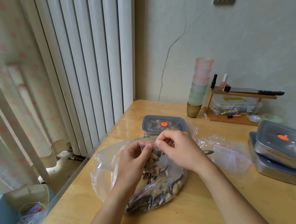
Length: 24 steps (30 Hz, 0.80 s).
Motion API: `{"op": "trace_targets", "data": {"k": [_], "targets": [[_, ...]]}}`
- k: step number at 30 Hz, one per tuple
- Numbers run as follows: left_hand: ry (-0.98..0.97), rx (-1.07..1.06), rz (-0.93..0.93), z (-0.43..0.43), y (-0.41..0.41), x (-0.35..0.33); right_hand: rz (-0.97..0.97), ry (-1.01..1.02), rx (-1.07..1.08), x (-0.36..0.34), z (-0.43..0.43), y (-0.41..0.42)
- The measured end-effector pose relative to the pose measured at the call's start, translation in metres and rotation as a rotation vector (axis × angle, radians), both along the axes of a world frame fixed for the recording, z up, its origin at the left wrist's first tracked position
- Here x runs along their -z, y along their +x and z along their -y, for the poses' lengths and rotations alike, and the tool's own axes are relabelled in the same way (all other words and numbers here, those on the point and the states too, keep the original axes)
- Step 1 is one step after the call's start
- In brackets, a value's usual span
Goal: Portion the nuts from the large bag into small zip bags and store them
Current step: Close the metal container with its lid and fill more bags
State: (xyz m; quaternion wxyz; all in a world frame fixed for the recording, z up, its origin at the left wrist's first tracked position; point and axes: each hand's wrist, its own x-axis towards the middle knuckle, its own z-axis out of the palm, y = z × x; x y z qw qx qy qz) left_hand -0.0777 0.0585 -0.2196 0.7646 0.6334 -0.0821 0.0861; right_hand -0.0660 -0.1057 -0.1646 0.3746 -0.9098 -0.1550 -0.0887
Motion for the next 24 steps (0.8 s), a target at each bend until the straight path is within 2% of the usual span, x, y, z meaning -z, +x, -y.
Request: {"op": "trace_targets", "data": {"k": [24], "targets": [[-0.016, 0.001, -0.034, 0.0011, -0.0036, -0.0003, -0.02, -0.018, -0.03, -0.0045, 0.0045, -0.0013]]}}
